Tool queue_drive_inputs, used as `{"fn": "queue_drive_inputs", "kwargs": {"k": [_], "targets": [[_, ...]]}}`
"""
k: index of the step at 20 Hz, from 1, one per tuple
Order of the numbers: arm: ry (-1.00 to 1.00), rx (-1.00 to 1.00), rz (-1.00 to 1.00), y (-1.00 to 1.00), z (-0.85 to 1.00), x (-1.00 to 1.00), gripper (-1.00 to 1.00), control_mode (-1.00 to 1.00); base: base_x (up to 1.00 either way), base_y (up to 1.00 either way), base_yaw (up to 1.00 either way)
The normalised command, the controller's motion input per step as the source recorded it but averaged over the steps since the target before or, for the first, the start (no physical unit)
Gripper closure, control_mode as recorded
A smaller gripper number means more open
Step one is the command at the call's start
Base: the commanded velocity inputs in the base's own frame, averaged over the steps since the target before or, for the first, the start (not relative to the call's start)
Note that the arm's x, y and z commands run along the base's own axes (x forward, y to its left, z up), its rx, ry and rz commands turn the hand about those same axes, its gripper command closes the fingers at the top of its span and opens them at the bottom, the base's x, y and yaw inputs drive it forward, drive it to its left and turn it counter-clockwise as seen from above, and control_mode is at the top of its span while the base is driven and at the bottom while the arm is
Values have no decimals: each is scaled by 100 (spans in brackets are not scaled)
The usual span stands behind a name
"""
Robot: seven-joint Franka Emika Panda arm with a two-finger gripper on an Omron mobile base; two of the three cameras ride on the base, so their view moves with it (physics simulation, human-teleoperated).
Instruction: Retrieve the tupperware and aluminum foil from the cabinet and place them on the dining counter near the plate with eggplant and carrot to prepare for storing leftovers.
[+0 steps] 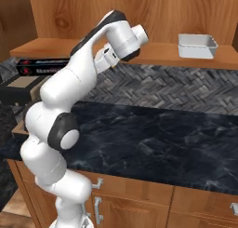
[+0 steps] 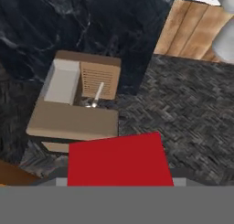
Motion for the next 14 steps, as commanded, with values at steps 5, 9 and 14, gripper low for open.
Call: {"fn": "queue_drive_inputs", "kwargs": {"k": [5, 9, 14], "targets": [[-22, -1, 10, 57, -15, -100, 100, -100, 0, 0, 0], [-40, 0, 2, 42, -19, -100, 100, -100, 0, 0, 0], [-39, 2, -27, 7, -1, -100, 100, -100, 0, 0, 0]]}}
